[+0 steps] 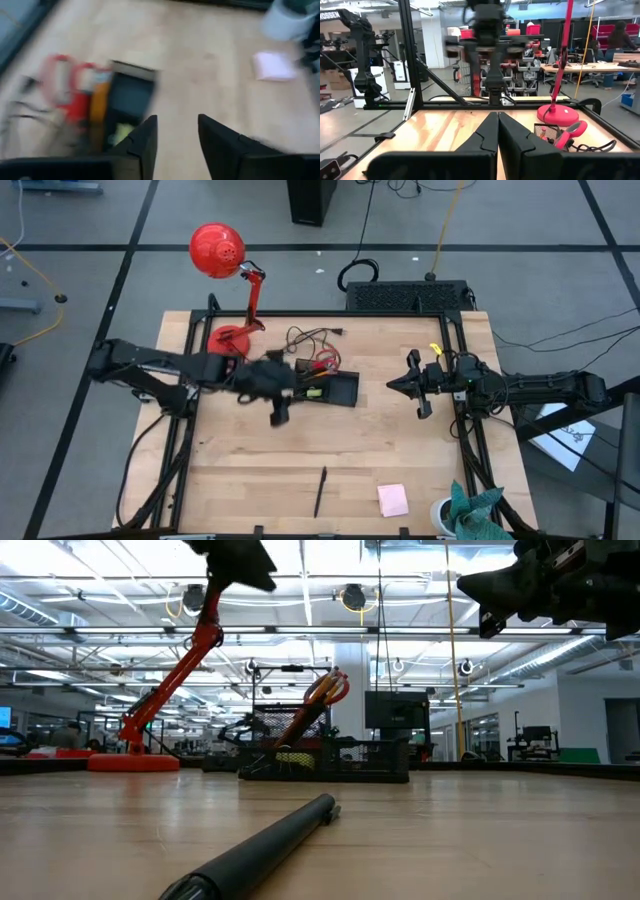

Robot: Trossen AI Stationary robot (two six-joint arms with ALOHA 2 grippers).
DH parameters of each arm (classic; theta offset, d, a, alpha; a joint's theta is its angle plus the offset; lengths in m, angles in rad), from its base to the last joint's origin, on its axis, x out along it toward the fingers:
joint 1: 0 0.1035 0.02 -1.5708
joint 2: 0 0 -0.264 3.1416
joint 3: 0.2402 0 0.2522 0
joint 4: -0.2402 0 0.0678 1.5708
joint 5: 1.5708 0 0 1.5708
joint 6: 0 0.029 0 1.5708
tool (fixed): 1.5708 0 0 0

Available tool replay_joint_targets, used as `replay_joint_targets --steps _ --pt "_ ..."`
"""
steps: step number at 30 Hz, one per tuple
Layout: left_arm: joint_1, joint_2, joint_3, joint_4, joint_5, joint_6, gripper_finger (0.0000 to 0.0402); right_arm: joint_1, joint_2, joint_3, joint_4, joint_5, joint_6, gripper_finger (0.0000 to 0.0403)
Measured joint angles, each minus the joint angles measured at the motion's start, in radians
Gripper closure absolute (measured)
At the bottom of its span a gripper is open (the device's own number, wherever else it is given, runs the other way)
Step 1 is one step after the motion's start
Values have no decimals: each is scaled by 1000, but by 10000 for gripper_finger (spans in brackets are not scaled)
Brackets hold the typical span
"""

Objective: Pick and place office supplies into organizer
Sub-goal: Put the black ballpen into the black desk organizer

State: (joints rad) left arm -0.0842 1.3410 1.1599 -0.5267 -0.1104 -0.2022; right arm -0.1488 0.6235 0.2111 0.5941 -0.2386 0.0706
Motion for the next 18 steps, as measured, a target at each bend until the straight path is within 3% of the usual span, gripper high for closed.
replay_joint_targets --steps 3,7,12,18 --pt "-100 7 -11 25 -10 -144 279 0 0 0 0 -1 -14 403" --pt "-234 42 -12 29 -101 -328 303 0 0 0 0 -1 -40 403" --pt "-386 145 -12 100 -134 -513 331 0 0 0 0 -1 -53 403" --pt "-500 345 -13 437 -135 -552 364 0 -1 0 8 -2 -53 403"
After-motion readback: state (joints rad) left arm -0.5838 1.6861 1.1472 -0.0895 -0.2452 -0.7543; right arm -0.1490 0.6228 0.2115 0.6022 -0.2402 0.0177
